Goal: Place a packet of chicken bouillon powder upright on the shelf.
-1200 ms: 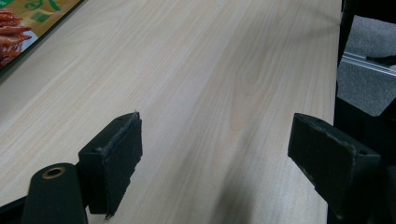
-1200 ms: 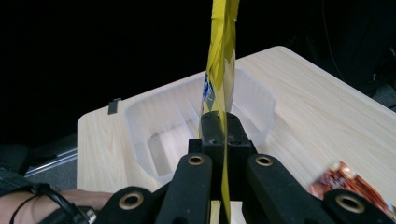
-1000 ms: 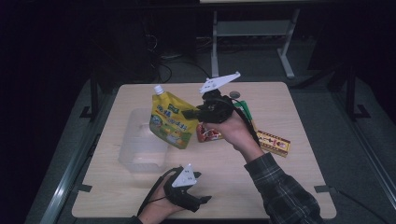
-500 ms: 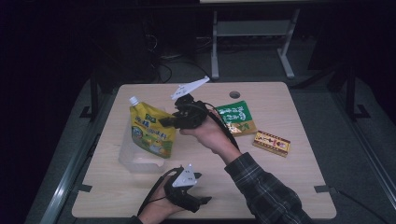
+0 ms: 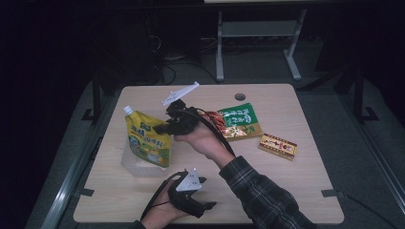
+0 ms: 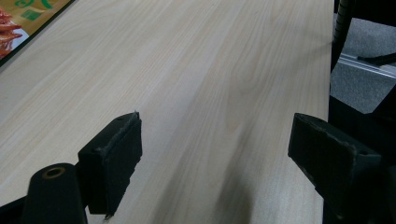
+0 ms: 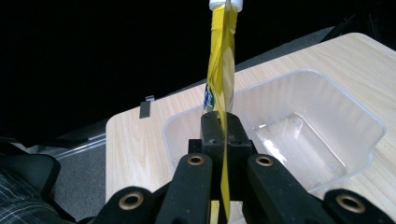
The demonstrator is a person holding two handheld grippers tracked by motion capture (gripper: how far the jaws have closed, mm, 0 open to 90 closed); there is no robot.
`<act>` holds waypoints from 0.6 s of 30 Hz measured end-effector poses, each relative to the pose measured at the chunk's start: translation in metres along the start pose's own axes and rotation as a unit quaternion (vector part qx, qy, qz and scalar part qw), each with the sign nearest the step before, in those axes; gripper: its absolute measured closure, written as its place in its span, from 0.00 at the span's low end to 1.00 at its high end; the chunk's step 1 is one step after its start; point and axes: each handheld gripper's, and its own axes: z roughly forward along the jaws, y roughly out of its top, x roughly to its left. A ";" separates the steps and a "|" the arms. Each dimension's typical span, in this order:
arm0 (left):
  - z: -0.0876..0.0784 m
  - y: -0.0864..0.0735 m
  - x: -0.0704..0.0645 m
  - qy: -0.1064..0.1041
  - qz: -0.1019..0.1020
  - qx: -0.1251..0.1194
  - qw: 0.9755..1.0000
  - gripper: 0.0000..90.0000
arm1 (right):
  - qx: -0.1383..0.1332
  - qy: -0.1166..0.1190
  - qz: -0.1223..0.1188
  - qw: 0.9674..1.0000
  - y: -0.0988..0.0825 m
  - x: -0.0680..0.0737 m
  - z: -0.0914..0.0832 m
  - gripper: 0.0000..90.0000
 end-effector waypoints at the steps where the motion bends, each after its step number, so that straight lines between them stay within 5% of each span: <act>1: 0.000 0.000 0.000 0.000 0.000 0.000 1.000 0.19 | 0.001 -0.001 0.000 1.000 0.001 0.000 0.001 1.00; 18: -0.001 0.000 0.000 0.004 0.003 0.003 1.000 0.19 | 0.019 -0.013 0.005 1.000 0.002 -0.002 0.021 1.00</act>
